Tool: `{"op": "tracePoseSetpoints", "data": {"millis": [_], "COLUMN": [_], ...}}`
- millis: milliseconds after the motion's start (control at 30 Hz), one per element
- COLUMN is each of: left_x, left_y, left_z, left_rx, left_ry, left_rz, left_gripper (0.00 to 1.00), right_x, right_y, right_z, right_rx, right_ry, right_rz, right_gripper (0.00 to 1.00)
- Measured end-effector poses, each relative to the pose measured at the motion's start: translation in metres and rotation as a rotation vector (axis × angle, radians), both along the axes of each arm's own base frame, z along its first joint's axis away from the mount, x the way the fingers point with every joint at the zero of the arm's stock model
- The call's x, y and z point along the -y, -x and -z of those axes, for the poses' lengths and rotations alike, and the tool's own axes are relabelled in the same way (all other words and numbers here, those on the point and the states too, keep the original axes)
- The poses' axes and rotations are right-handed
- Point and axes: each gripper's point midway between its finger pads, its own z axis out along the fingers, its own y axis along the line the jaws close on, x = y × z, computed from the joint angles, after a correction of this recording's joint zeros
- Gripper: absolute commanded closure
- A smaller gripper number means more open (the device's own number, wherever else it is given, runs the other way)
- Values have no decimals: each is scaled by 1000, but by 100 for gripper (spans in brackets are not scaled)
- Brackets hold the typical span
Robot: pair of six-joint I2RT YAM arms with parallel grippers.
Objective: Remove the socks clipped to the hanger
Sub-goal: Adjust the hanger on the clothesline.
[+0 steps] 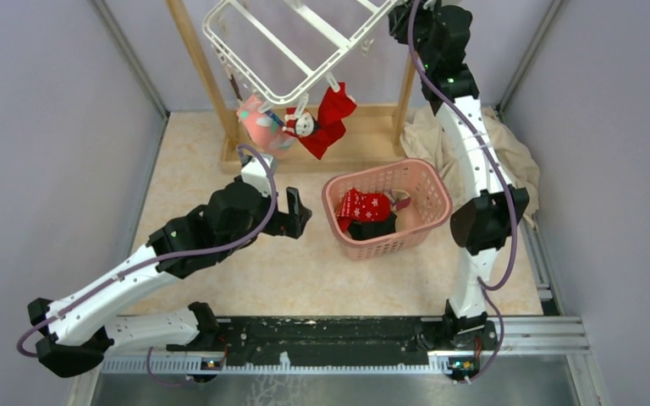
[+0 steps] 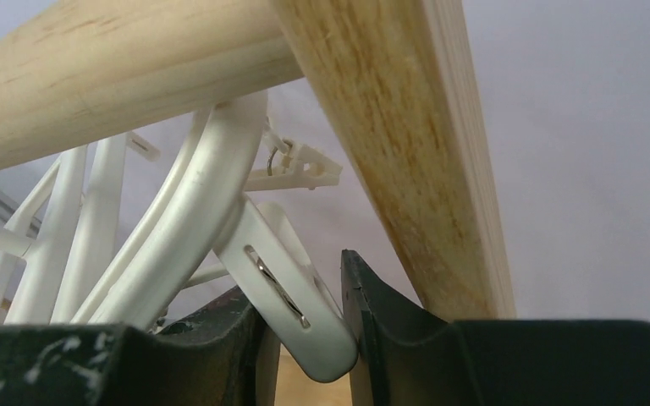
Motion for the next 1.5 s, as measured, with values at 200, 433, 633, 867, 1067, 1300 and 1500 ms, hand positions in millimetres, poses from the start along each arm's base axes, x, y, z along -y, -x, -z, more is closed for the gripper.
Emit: {"op": "tracePoseSetpoints", "data": {"millis": [200,433,633,867,1067,1300,1500], "left_x": [1,1,1,1,1,1,3], "left_y": [0,0,0,0,0,1,0], "left_z": [1,1,1,1,0,-1,-4], "left_rx": [-2,-2,-3,-5,-5,-3,1], "left_ry": [-3,-2,-2,2,4,7,17], "left_rz": [0,0,0,-1,1,2,8], "left_gripper": [1,1,1,1,1,1,1], "right_x": [-4,-6,-2,16,19,16,2], "right_y": [-9,-9,0,22,52,103,158], "right_z": [-1,6,39,69,66,83,112], "right_rx": [-14,-39,-111,-186,-188,-213,-266], "right_ry": [-16,-10,5,4,-7,-20,-9], "right_rz": [-34,-68,-71,-50,-71,-134,-202], "right_gripper": [62,40,34,33,32,31,22]}}
